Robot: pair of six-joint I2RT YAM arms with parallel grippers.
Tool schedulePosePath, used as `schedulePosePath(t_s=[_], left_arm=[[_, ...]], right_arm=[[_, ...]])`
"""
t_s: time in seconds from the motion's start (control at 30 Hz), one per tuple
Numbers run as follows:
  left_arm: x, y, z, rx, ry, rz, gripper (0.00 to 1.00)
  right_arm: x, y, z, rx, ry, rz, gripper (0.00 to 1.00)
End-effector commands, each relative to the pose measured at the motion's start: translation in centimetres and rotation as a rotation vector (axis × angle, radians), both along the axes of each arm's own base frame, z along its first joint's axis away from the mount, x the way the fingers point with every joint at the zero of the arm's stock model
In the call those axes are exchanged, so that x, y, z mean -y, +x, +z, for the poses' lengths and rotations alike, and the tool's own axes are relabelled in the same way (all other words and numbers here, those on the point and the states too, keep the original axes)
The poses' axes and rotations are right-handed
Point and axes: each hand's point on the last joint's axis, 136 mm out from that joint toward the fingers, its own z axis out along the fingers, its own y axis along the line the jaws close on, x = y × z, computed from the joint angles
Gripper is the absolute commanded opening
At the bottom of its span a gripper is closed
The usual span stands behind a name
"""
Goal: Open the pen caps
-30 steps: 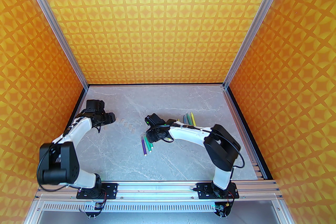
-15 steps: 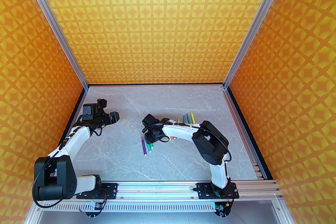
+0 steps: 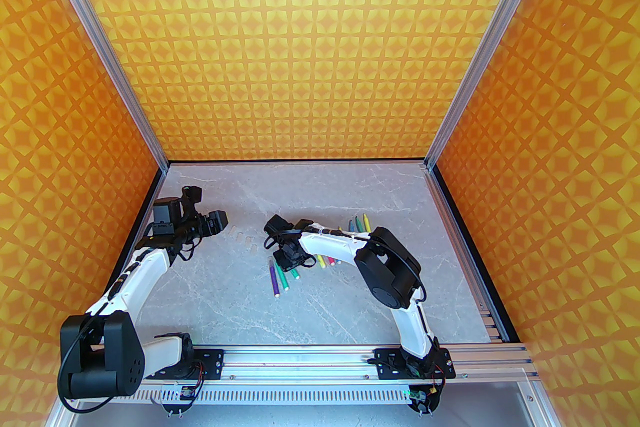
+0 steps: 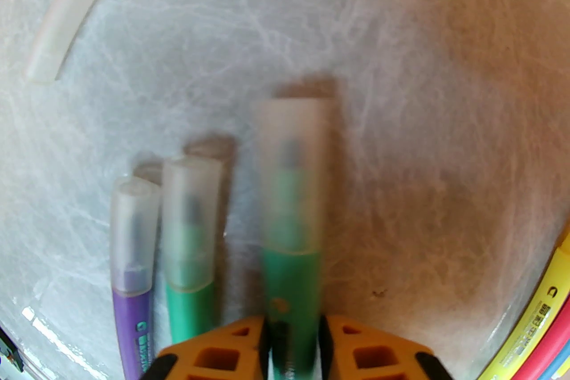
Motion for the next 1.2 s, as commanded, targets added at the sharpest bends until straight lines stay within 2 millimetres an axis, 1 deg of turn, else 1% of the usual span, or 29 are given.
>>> schedulePosePath(t_s=[0.0, 0.07, 0.17, 0.27, 0.37, 0.53, 0.7, 0.83, 1.03, 1.17], left_arm=[[0.7, -0.4, 0.6, 0.024, -0.042, -0.022, 0.72], [0.9, -0.5, 0.6, 0.025, -0.055, -0.027, 0.72], [1.4, -0.6, 0.5, 0.021, -0.085, -0.05, 0.72], [2.3, -0.8, 0.7, 0.022, -0.125, -0.087, 0.72], [3.4, -1.1, 0.9, 0.025, -0.15, -0.126, 0.72], [5.0, -1.6, 1.2, 0.027, -0.188, -0.189, 0.72], [6.7, -2.2, 1.9, 0.04, -0.271, -0.256, 0.72], [8.1, -2.6, 2.6, 0.05, -0.34, -0.317, 0.72], [10.6, -3.8, 3.6, 0.045, -0.408, -0.429, 0.72], [12.5, -4.6, 3.7, 0.035, -0.424, -0.497, 0.72]], right_arm=[[1.7, -0.2, -2.6, -0.017, -0.095, -0.025, 0.16], [1.6, -0.1, -2.2, -0.001, -0.08, -0.03, 0.1], [1.3, 0.2, -0.9, 0.026, -0.045, -0.032, 0.06], [1.1, 0.6, 0.8, 0.067, -0.006, -0.032, 0.03], [0.9, 0.9, 3.1, 0.117, 0.044, -0.03, 0.0], [0.9, 1.3, 6.6, 0.187, 0.142, -0.033, 0.0], [1.1, 1.6, 10.0, 0.254, 0.248, -0.023, 0.0], [1.0, 1.5, 12.5, 0.308, 0.358, 0.01, 0.0], [-0.2, -0.1, 15.7, 0.361, 0.534, 0.116, 0.0], [-0.9, -1.0, 16.5, 0.361, 0.592, 0.173, 0.0]])
